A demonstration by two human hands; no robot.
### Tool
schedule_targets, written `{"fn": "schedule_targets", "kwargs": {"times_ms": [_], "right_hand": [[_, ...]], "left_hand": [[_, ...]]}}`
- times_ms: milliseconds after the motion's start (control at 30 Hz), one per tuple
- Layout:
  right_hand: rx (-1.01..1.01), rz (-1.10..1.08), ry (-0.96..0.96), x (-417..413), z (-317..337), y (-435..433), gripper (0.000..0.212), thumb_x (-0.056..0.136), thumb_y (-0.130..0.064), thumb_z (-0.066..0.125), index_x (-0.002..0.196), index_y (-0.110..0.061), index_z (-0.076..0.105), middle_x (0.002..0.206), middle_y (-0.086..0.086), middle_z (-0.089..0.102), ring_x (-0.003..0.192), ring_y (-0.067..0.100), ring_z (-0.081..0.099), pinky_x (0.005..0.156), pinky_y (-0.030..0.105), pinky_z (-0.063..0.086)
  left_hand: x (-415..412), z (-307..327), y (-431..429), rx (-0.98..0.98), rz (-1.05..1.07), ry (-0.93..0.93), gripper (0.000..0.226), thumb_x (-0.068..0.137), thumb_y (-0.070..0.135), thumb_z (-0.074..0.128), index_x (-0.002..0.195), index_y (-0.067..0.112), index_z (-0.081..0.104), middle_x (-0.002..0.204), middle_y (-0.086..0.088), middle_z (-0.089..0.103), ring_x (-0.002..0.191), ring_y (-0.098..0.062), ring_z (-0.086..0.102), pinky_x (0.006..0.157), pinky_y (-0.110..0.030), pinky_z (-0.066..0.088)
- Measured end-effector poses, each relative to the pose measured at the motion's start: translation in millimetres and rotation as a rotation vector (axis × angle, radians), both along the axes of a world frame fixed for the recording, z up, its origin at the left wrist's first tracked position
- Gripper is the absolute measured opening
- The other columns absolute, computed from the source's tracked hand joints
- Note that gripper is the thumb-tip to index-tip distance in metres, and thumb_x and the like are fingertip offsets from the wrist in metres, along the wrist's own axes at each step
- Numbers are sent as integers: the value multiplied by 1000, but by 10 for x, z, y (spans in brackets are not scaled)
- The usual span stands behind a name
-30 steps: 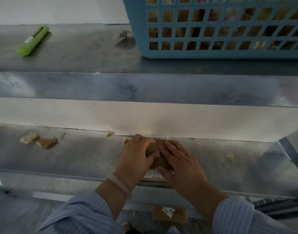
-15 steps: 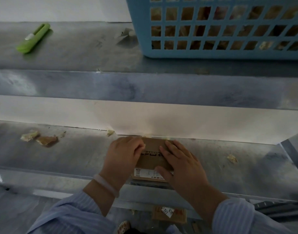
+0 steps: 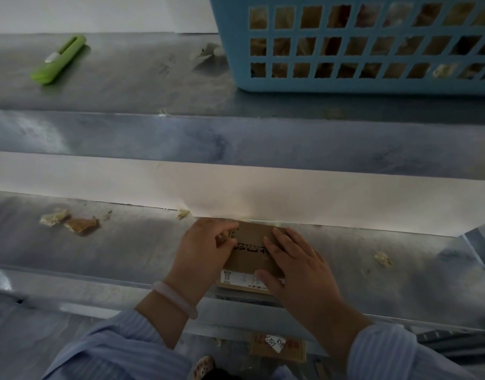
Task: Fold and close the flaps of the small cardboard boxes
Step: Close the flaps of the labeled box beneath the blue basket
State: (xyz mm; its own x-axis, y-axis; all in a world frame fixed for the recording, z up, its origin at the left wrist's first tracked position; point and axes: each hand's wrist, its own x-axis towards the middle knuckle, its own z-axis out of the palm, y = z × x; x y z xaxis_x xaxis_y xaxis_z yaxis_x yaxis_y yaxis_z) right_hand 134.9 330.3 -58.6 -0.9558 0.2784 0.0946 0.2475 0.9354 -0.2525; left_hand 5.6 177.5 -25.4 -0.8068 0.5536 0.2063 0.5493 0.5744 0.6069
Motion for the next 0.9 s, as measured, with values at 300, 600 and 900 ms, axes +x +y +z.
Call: {"fn": "schedule_targets", "kwargs": {"times_ms": [300, 600, 900], "right_hand": [[32, -1, 31, -2, -57, 31, 69, 87, -70, 30, 137, -28, 52, 147, -6, 45, 140, 17, 35, 109, 38, 29], [40, -10, 41, 7, -62, 25, 67, 87, -70, 32, 135, -29, 54, 146, -6, 46, 138, 16, 37, 105, 36, 28], [45, -6, 75, 8, -92, 10, 67, 86, -68, 35, 134, -26, 56, 145, -5, 48, 138, 17, 38, 105, 36, 31]], "left_hand": [[-73, -35, -38, -5, 166, -221, 11, 81, 26, 72, 76, 25, 63, 75, 11, 64, 72, -2, 59, 58, -13, 41], [-88, -193, -179, 3, -8, 256, 16, 88, 19, 52, 81, 16, 67, 85, 3, 63, 70, -7, 57, 64, -20, 49], [-152, -88, -177, 74, 11, -218, 15, 88, 31, 64, 98, 25, 73, 93, 14, 68, 86, -4, 62, 83, -30, 53]]}}
